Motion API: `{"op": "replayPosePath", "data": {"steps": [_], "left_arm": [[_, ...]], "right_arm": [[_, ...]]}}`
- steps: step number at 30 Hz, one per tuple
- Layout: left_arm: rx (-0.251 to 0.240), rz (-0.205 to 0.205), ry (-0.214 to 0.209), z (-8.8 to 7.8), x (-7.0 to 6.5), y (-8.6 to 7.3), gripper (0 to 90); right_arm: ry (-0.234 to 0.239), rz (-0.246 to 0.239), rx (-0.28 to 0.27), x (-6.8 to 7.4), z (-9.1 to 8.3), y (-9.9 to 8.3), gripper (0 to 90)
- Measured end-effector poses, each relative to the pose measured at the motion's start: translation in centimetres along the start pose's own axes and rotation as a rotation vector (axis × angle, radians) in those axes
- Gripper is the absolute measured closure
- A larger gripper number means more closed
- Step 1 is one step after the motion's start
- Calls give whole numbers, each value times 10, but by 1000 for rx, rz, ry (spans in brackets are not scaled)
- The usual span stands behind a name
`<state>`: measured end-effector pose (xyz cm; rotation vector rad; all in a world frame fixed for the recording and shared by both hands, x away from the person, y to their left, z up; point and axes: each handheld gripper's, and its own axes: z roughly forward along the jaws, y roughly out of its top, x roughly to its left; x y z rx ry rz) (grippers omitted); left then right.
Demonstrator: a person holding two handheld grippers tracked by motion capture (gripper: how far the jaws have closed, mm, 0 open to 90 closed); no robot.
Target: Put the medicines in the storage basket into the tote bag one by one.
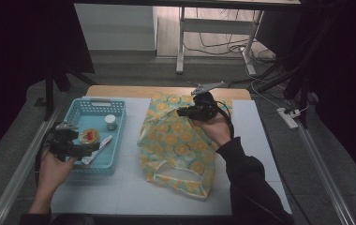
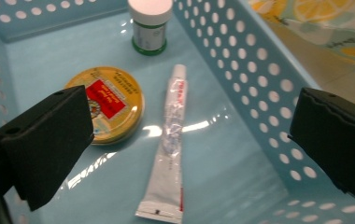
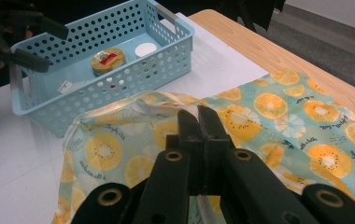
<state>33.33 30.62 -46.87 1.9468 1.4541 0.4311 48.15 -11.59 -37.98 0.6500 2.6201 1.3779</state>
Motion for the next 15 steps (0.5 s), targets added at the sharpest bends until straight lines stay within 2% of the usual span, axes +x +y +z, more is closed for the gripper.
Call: {"op": "replayPosePath", "data": {"steps": [3,9,13,15], "left_arm": [[12,-14,-3,2,6,5,0],[24,-5,-17,8,14,14,0],[55,2,-13,16,18,19,0],[75,8,4,20,19,22,0]], "right_arm": [[0,-3,-1,0,0,0,900],[-1,-9,-3,2,0,1,900],[0,-8,-3,1,0,0,900],[-1,-7,-3,1,0,0,900]]}}
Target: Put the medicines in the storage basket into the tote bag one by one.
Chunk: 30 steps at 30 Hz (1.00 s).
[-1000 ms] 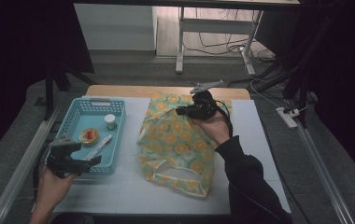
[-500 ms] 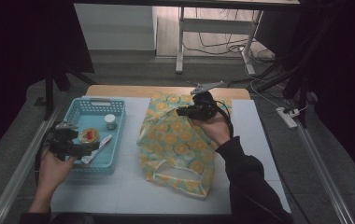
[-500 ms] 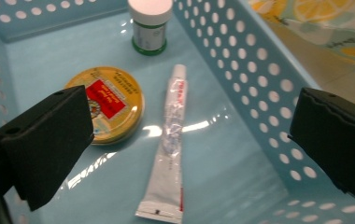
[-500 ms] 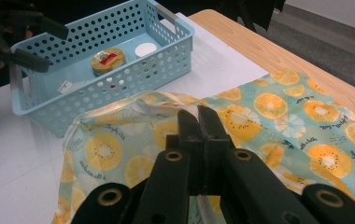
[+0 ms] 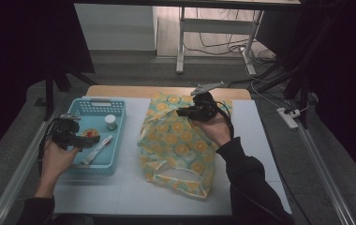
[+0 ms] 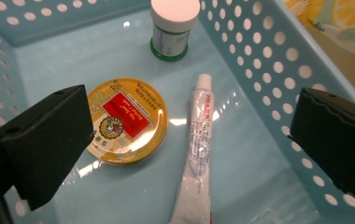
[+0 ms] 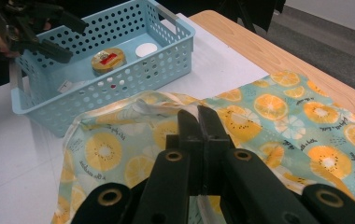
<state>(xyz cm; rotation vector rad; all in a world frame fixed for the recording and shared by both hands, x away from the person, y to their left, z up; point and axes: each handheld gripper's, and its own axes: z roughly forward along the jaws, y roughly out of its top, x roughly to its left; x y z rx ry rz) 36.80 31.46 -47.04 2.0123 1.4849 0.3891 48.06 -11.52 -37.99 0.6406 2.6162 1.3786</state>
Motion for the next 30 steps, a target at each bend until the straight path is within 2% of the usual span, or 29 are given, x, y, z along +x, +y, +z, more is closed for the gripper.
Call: {"op": "replayPosePath", "data": {"steps": [2,7,12,17,25,27,30], "left_arm": [[14,1,21,3,2,4,0],[43,-13,6,15,10,9,0],[70,-17,43,30,16,11,0],[134,-10,82,43,21,14,0],[241,-24,79,61,27,15,0],[265,-31,92,64,29,15,0],[296,-54,88,68,31,15,0]], "right_arm": [[0,1,0,0,0,0,900],[0,1,-2,0,0,0,900],[2,3,-1,0,1,-1,900],[1,2,1,-1,2,-2,900],[4,5,4,-1,3,-4,900],[3,6,5,-1,3,-4,900],[5,5,6,-1,3,-4,900]]}}
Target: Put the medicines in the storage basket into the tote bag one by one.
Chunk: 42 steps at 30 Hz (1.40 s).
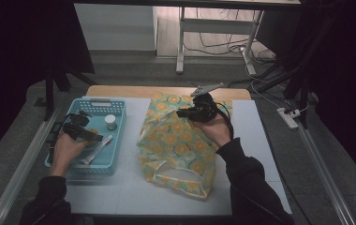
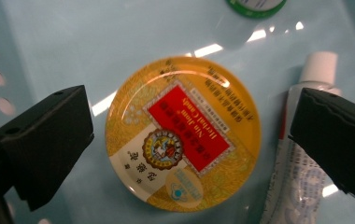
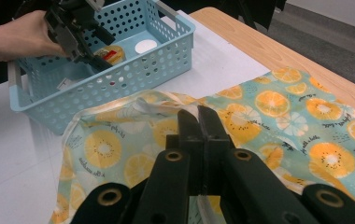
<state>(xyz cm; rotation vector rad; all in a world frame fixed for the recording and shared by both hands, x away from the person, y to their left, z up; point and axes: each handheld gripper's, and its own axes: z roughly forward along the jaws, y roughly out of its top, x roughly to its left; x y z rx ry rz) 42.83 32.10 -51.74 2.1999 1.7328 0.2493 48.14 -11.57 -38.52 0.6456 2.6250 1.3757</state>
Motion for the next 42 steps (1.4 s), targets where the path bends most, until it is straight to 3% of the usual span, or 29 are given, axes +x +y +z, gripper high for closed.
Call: {"op": "replayPosePath", "data": {"steps": [3,7,10,15,18,26,32,40,42], "left_arm": [[29,-19,13,2,0,2,22],[44,-27,25,3,2,3,122],[60,-10,14,4,1,2,194],[69,-5,16,3,1,3,203],[68,29,45,1,-2,3,204],[-13,35,13,-12,-4,1,205],[-71,93,-17,-26,-6,-2,205],[-150,141,-61,-44,-11,-6,205],[-174,150,-93,-47,-13,-8,205]], "right_arm": [[1,-2,0,0,0,0,900],[0,-4,-2,0,0,-1,900],[-3,0,-2,-1,-1,-1,900],[-5,1,-4,-2,-2,-2,900],[-4,-1,-6,-2,-1,-2,900],[-7,-2,-7,-2,0,-2,900],[-8,-1,-10,-2,0,-3,900],[-10,1,-13,-2,-1,-4,900],[-9,1,-13,-2,-1,-4,900]]}}
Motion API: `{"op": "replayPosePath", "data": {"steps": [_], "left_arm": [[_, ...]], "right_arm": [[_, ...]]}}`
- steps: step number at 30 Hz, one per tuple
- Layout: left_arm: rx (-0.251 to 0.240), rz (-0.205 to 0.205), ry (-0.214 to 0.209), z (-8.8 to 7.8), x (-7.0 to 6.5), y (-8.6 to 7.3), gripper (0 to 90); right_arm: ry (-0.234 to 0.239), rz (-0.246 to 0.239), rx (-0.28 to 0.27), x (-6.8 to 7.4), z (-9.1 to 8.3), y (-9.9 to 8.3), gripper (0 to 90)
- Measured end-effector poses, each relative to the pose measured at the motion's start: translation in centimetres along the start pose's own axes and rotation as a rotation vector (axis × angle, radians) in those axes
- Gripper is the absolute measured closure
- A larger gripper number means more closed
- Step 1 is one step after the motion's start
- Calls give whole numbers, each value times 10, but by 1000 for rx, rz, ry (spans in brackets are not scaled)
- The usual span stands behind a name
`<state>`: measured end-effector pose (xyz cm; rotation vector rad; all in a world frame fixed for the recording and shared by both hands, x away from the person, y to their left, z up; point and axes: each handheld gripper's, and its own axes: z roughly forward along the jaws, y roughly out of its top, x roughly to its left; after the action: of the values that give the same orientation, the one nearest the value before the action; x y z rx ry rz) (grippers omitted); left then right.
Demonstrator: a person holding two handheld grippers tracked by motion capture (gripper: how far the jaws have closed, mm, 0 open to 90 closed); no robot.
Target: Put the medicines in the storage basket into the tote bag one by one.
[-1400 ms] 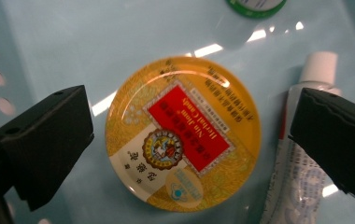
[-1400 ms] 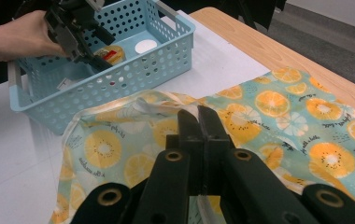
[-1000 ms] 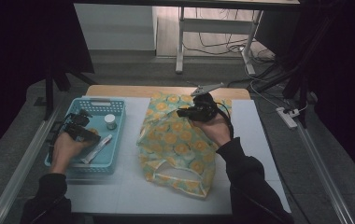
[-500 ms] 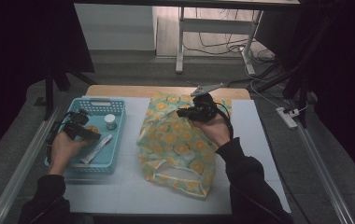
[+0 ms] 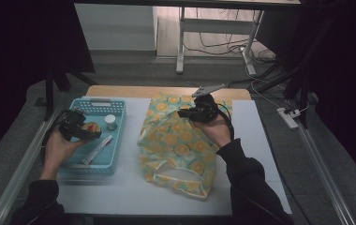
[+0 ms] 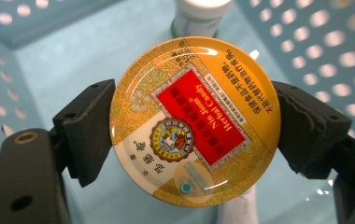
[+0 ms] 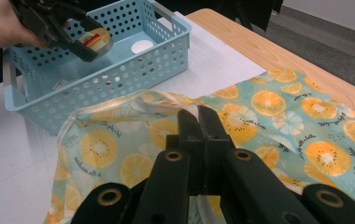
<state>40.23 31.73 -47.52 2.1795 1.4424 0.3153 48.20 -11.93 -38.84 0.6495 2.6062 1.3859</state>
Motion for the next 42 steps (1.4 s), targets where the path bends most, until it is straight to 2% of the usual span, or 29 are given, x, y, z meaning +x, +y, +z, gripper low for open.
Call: {"op": "replayPosePath", "data": {"steps": [2,7,11,15,17,21,31,42], "left_arm": [[-30,1,-26,-3,-2,-1,205],[-70,24,-39,-11,-12,-1,205],[-96,60,-52,-18,-21,0,205],[-136,82,-93,-26,-31,0,205],[-155,87,-130,-29,-37,0,205],[-175,116,-162,-35,-49,2,205],[-174,206,-196,-41,-84,9,205],[-177,270,-262,-32,-123,22,205]], "right_arm": [[-2,-2,-1,0,0,0,900],[-3,1,-1,-1,0,-1,900],[-4,2,-2,-1,0,-2,900],[-7,4,-4,-3,0,-3,900],[-8,6,-5,-4,0,-4,900],[-11,8,-6,-5,-1,-4,900],[-11,9,-2,-5,1,-4,900],[-13,10,-2,-6,1,-5,900]]}}
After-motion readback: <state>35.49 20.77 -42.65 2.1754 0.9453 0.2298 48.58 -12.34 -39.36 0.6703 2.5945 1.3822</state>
